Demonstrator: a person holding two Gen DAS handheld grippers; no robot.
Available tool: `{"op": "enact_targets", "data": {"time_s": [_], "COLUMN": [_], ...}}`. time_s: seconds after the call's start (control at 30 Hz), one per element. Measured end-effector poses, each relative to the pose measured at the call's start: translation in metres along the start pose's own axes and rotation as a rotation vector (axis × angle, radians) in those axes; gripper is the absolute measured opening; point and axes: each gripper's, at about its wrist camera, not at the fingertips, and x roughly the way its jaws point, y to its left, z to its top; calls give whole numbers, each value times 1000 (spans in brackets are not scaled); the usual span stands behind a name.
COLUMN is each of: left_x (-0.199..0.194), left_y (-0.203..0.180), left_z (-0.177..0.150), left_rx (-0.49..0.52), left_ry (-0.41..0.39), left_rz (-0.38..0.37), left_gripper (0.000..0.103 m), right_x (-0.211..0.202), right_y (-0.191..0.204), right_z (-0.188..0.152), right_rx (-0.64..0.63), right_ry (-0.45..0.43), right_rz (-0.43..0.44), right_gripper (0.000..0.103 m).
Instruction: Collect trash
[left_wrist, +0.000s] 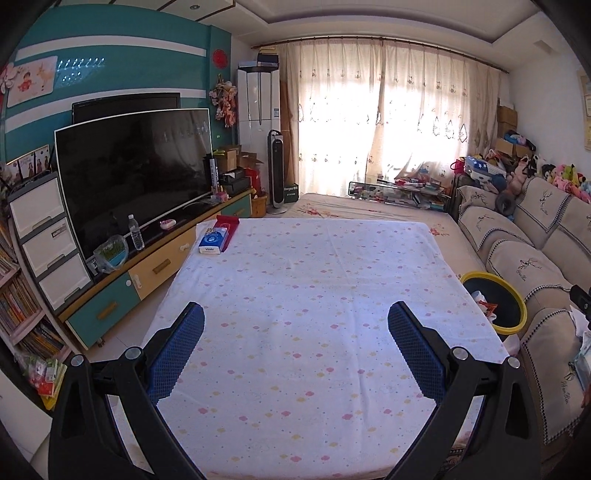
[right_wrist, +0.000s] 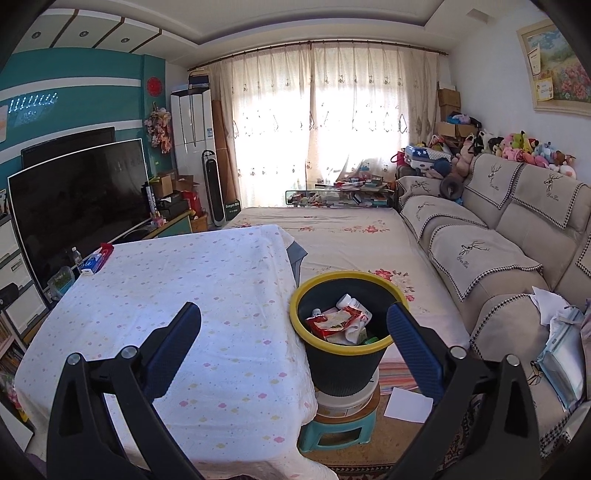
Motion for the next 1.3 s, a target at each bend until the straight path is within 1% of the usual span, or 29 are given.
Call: {"op": "enact_targets", "data": {"time_s": [0.13,0.43,0.83,1.3], "left_x": [-4,-3,-2,3], "left_y": [-3,-5,5,-3], "left_z": [1,6,8,5], "left_rx": [0,0,-27,-13], "left_ry": [-8,-5,-7,6], "left_rz": [-2,1,4,0], "left_gripper": [98,98,98,98], "right_x": [0,8,8,10], "right_y": [3,11,23,24], "right_z": [1,0,4,6], "right_rx": [0,-10,-29,-25], "right_ry": [-2,24,20,22], "right_rz": [3,9,23,20], "right_gripper": [96,96,96,96]}}
